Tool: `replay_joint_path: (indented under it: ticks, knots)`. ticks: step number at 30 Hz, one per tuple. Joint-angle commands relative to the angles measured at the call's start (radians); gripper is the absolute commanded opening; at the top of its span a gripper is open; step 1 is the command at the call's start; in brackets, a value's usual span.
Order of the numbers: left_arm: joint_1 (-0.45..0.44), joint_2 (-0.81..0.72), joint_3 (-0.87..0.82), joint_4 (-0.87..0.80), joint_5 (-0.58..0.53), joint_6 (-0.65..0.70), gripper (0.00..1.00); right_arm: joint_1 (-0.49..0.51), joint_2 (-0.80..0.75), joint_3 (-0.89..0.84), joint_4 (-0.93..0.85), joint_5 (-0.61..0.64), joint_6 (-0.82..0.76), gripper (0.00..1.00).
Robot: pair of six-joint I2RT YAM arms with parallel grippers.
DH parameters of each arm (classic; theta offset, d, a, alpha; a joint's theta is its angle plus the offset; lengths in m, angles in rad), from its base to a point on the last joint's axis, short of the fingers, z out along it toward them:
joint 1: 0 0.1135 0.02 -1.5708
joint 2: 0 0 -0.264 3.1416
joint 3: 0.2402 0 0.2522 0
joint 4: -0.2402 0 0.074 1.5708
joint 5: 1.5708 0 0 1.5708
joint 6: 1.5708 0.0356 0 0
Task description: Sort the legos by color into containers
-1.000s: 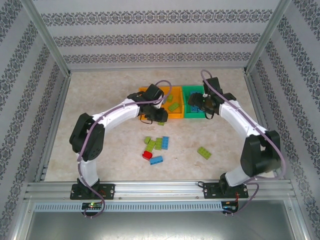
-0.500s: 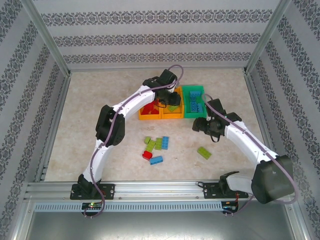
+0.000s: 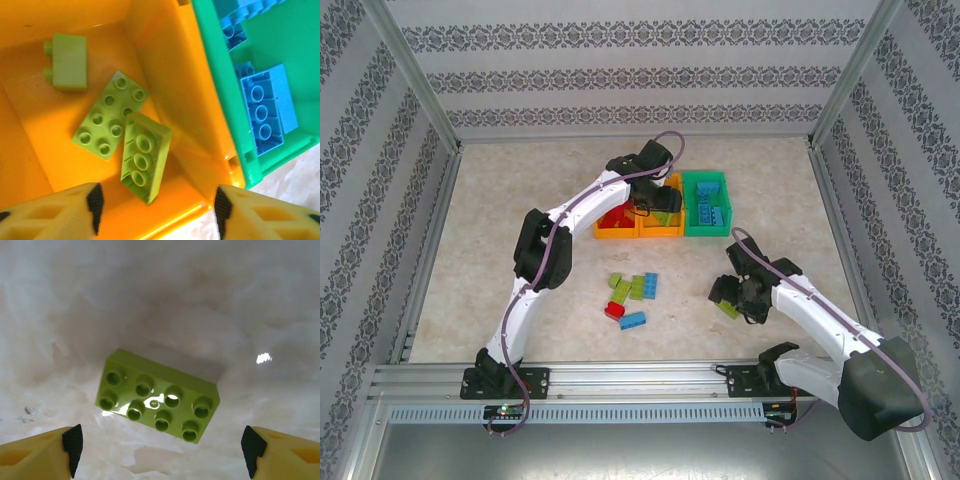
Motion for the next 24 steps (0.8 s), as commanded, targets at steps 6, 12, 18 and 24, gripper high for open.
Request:
replay_joint_path:
  ticks: [6, 12, 18, 24]
  knots:
    - [-0.006, -0.145, -0.137, 0.081, -0.019, 0.001, 0.86, 0.025, 0.038, -0.024, 0.067, 0.002, 0.128, 0.88]
    - [-0.007, -0.245, -0.25, 0.159, -0.002, -0.014, 1.0, 0.033, 0.12, -0.002, 0.096, 0.02, 0.128, 0.88]
    - [-0.007, -0.355, -0.372, 0.254, 0.012, -0.053, 1.0, 0.032, 0.215, 0.01, 0.106, 0.035, 0.102, 0.83]
    - [-0.007, -0.463, -0.494, 0.316, -0.03, -0.054, 1.0, 0.05, 0.273, 0.042, 0.087, 0.098, 0.069, 0.66]
